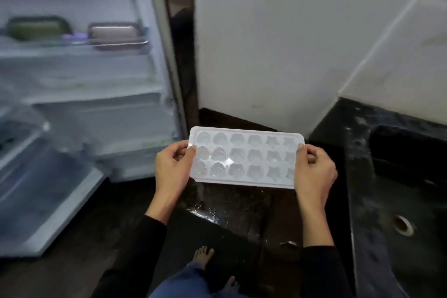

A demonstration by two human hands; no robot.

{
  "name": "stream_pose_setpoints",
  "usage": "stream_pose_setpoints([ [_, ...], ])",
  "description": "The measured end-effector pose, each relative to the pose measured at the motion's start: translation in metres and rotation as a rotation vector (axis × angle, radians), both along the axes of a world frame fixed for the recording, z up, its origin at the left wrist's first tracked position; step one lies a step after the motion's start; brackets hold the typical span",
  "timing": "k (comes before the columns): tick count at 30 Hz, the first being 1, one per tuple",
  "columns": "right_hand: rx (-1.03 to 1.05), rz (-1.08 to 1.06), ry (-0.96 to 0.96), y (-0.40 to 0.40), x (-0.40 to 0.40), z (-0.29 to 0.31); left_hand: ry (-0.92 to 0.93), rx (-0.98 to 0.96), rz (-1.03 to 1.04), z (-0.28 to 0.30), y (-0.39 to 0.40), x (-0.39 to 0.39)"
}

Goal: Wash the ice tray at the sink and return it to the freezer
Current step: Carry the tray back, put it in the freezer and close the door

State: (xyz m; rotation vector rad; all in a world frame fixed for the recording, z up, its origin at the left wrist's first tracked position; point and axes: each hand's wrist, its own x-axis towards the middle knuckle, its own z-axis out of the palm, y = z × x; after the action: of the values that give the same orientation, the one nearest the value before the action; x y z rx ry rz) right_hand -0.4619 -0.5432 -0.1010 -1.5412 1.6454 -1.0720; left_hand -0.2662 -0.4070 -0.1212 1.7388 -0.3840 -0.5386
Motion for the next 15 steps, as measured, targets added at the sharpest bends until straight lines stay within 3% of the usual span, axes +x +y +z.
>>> stream_pose_setpoints([
  [15,0.075,0.807,0.013,0.130,0.277,-0.024,-0.012,0.083,0.753,-0.007,0.230,0.127],
])
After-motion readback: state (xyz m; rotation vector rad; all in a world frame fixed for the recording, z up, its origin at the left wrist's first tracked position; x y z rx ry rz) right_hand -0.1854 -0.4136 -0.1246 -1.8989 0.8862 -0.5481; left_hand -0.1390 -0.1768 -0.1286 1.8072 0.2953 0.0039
